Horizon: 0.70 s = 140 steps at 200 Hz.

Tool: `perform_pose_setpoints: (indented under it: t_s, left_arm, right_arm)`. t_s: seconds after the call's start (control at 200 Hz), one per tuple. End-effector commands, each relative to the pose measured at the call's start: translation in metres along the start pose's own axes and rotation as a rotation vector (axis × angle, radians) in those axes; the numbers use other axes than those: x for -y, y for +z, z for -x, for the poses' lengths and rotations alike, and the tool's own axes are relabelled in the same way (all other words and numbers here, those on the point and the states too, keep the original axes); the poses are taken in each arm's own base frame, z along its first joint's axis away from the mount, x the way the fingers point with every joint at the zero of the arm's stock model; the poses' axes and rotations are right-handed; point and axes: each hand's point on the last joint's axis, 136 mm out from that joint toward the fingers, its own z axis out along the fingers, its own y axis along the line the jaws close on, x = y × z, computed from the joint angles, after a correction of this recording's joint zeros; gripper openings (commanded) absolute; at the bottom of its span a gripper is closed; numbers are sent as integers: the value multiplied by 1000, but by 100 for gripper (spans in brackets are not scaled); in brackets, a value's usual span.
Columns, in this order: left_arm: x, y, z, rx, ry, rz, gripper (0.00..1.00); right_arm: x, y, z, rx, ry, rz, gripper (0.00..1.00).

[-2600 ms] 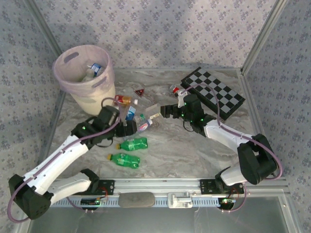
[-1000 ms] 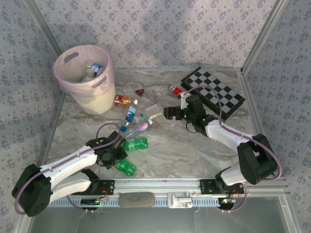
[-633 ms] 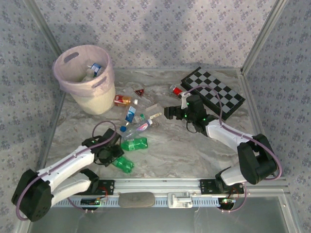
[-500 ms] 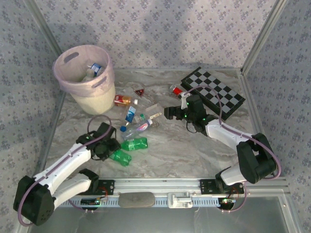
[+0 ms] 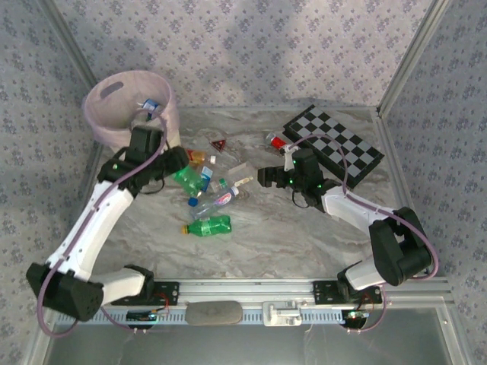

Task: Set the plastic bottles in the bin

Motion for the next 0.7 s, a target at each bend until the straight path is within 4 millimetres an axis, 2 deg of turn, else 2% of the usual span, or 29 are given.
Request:
perform_pose_setpoints:
  t_s: [0.0, 0.135, 0.24, 0.3, 0.34, 0.355, 0.425, 0.695]
  left_arm:
    - [55, -4, 27, 22, 159, -162, 41]
    - [100, -13, 62, 94, 285, -233, 41]
    - [119, -20, 96, 183, 361, -236, 41]
    - [124, -26, 118, 244, 412, -202, 42]
    - [120, -25, 129, 259, 437, -161, 42]
    - [123, -31, 137, 281, 444, -157, 42]
    - [116, -36, 160, 323, 478, -96, 42]
    - [56, -52, 236, 457, 511, 167, 43]
  right_arm:
    - [-3, 1, 9, 20, 17, 18, 99]
    - [-2, 1, 9, 24, 30, 20, 99]
    - [-2, 3, 9, 21, 55, 29, 99]
    - [-4, 4, 8, 10, 69, 43, 99]
    - [-5, 5, 7, 2, 78, 50, 99]
    - [-5, 5, 6, 0, 81, 52, 99]
    - [-4, 5, 5, -12, 91, 58, 99]
    - [0, 7, -2, -39, 113, 66, 99]
